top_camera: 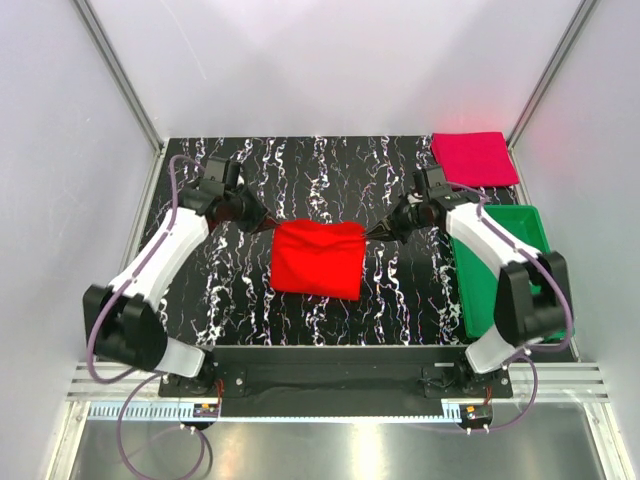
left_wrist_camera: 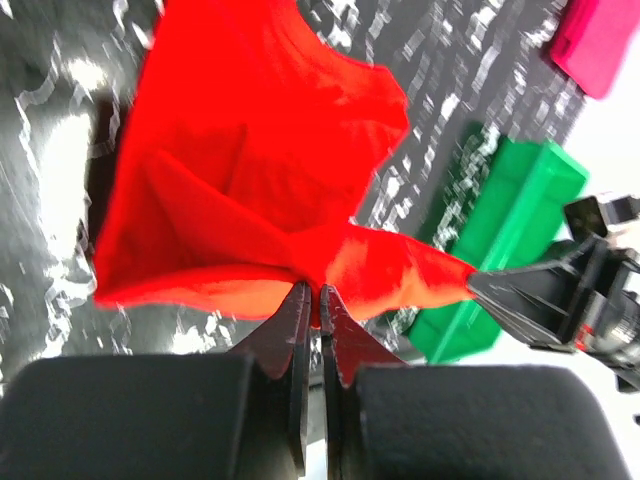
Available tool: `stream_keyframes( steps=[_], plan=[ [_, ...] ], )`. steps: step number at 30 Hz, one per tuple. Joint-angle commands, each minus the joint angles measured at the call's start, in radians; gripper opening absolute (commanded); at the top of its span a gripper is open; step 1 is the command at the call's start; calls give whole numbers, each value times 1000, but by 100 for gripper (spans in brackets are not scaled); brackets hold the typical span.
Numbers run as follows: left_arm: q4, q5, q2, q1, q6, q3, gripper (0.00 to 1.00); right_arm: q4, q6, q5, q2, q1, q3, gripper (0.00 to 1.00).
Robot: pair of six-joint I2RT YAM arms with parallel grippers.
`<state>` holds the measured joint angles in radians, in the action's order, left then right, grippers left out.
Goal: Fold and stack the t-shirts
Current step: Fold the tshirt
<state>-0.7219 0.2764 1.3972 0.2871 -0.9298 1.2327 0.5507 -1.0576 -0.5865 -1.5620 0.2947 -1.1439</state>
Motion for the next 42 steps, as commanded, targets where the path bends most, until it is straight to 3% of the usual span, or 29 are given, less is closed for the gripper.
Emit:
stream_keyframes(
  steps=[1,14,26,31,34,38,42],
  plan=[
    [62,10,77,-44,57,73,0,-3,96,-94,-116,-44,-106,0],
    [85,121,492,-138,138,335,0,-3,160,-154,-430,-104,-332,0],
    [98,233,741,-149,204,527,0,-3,176,-141,-555,-132,-405,0],
    [93,247,816,-149,247,612,16,2,183,-113,-590,-146,-433,2],
    [20,207,858,-149,324,709,23,46,226,-79,-610,-155,-462,16],
    [-62,84,783,-147,439,757,36,267,436,77,-600,-152,-649,47],
    [-62,73,694,-129,474,714,40,310,550,90,-560,-137,-700,54]
  ],
)
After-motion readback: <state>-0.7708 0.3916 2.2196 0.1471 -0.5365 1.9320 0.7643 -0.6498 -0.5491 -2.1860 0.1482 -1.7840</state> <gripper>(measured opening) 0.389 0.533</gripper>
